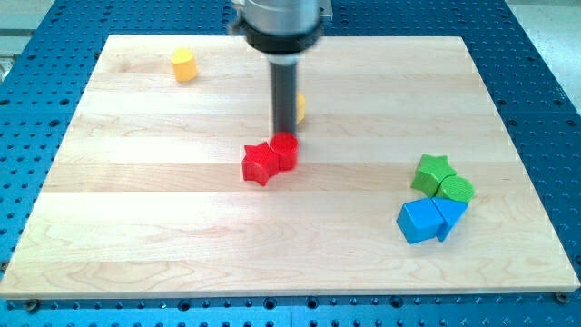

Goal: Move the red star into the blue cube

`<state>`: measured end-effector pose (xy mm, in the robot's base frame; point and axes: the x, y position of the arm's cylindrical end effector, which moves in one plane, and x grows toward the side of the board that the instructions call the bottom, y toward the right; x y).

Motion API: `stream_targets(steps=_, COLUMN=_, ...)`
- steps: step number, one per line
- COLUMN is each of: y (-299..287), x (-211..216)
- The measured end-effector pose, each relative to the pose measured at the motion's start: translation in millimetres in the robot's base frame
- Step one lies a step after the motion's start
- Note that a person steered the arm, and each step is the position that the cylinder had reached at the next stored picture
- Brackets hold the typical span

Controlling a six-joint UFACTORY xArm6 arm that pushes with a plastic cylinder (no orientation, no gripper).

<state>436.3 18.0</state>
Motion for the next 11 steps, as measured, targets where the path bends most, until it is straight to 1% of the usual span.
stream_targets(steps=1, y=-20.7, x=-10.1)
stream_targets(steps=2, y=-58.1, x=-45.3)
stream_targets(steps=3, y=-137.3, x=-36.4)
stream_targets(steps=4, y=-117.1, x=10.9)
stream_targets(steps=5, y=-56.5, x=48.0)
stream_targets(steps=6, y=2.6, x=44.6)
stream_targets(steps=7, y=12.2, x=12.6)
stream_targets(steps=8, y=28.9, x=53.3)
stream_targets(steps=9, y=56.4, x=123.4)
stream_targets(steps=10, y=105.9, x=139.4)
stream_targets(steps=11, y=90.3, x=131.6)
